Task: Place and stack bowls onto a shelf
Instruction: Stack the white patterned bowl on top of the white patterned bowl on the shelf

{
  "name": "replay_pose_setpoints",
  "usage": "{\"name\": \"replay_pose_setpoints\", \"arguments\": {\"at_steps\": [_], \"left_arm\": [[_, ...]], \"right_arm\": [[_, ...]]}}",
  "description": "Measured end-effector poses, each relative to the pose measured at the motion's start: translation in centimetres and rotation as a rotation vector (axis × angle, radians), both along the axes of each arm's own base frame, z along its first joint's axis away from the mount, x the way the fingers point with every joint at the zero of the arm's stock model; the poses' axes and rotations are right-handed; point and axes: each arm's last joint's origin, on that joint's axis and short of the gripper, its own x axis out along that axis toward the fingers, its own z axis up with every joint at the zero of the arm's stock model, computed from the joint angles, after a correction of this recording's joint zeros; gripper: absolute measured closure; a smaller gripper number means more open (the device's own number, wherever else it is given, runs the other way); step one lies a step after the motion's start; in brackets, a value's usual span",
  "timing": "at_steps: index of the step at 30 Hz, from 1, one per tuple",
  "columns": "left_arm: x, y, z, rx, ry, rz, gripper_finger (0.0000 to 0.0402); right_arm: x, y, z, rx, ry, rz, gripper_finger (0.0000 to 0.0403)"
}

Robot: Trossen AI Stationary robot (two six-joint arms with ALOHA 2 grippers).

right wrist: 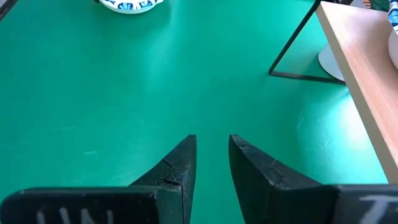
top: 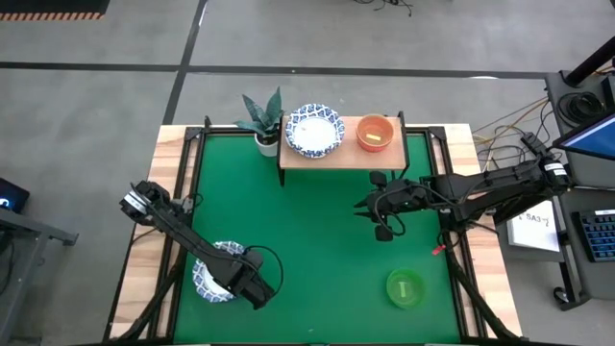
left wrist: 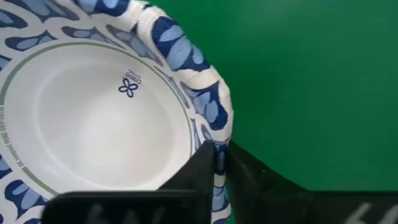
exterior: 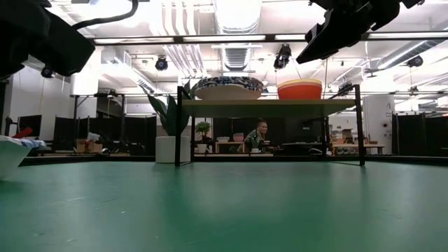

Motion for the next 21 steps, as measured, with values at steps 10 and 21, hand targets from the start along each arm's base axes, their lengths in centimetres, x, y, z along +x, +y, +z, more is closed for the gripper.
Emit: {"name": "replay_pose_setpoints", "arguments": {"at_steps": [10,21], "left_arm": [[0.0,0.0,0.8,-0.016,-0.026,-0.12,0.04],[2.1,-0.7,8.3,-0.103,-0.165,-0.449,0.0401]], "right_arm": [[0.0,0.0,0.0,-0.004,0.0,0.003,0.0316],[0.0,0.0,0.0,-0.009,0.0,0.006,0.0316]]}}
